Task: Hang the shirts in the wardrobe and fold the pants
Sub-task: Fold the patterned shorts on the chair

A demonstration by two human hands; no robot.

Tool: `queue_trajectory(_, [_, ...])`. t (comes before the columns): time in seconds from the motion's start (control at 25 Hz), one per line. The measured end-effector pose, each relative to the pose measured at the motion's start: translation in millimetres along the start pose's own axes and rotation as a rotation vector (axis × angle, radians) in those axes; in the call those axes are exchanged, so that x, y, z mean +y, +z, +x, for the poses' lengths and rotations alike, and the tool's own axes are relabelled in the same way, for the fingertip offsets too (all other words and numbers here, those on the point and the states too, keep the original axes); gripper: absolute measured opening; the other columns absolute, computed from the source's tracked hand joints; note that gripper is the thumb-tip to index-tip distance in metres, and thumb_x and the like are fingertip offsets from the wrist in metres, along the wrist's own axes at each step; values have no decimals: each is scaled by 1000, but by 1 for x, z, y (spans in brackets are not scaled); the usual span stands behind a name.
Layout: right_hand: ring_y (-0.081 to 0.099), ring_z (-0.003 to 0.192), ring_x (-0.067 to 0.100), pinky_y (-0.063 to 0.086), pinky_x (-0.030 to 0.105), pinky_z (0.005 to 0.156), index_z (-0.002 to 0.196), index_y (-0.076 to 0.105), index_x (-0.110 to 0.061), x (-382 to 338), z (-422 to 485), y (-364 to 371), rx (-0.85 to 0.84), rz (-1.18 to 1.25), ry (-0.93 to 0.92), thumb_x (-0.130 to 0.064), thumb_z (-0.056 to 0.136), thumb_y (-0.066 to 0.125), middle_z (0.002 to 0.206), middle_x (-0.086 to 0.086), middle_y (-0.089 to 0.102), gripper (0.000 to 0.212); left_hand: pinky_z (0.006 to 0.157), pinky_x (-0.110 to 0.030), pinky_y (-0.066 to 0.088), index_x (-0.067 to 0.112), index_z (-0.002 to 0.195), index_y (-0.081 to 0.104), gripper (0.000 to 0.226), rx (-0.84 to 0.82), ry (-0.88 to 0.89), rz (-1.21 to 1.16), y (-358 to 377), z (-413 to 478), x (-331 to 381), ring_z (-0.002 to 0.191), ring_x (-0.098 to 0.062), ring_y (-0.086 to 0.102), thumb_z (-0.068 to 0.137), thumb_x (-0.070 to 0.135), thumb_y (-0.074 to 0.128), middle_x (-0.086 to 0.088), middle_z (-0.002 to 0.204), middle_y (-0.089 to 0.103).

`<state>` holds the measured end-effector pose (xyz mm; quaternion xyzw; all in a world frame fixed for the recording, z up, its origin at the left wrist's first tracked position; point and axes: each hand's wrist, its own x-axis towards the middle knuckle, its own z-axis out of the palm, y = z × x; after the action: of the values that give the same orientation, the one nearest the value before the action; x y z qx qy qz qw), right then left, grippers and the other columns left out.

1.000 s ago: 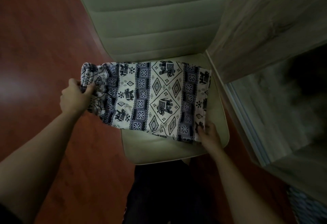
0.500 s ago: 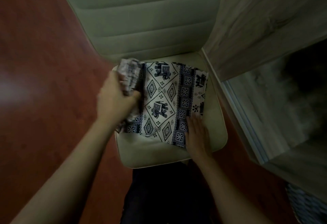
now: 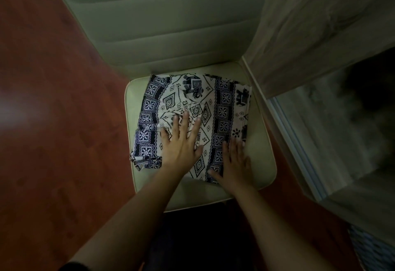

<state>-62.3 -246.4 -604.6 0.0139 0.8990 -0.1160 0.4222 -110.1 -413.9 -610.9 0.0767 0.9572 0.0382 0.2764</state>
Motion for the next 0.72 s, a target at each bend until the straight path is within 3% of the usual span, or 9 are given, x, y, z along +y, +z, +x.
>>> queue_trajectory(0.24, [-43,129,22,-9,50,113,133,-36,-23,-2,2,0,-33,29,17,-66,84,41,140,2,-47,101,105,-69,1,36,137,-32,72,85,-185,-100,-1,3,-8,141,-39,-18,94,51,24,-4,150,-32])
queue_trajectory(0.48, [-42,130,24,-12,49,112,132,-37,-22,-5,2,0,-32,34,27,-66,84,42,140,3,-47,102,110,-64,-2,39,139,-30,68,-58,-67,-90,-12,5,-26,140,-32,-25,91,63,10,-1,149,-35])
queue_trajectory(0.56, [-42,130,24,-12,49,112,131,-37,-22,-6,1,-1,-45,23,30,-66,84,42,139,3,-48,102,111,-60,1,39,147,-10,64,48,-41,-116,-25,1,-27,144,-26,-8,90,65,6,2,156,-17])
queue_trajectory(0.6, [-42,129,23,-12,49,112,130,-38,-22,-6,1,-2,-52,19,29,-65,85,41,138,3,-48,101,111,-57,8,36,149,7,62,184,-49,-154,-34,-1,-31,145,-23,8,92,62,9,2,158,2])
queue_trajectory(0.68, [-43,128,22,-11,49,113,129,-38,-22,-6,2,-3,-64,14,23,-65,86,40,136,3,-48,99,106,-51,24,25,142,32,56,427,-196,-265,-50,-2,-48,134,-24,33,94,54,27,-4,149,34])
queue_trajectory(0.72, [-43,128,23,-11,49,113,129,-38,-22,-6,2,-3,-59,12,20,-66,86,40,136,3,-48,99,103,-50,28,20,140,34,59,438,-321,-338,-53,1,-62,130,-27,36,92,54,37,-8,144,38])
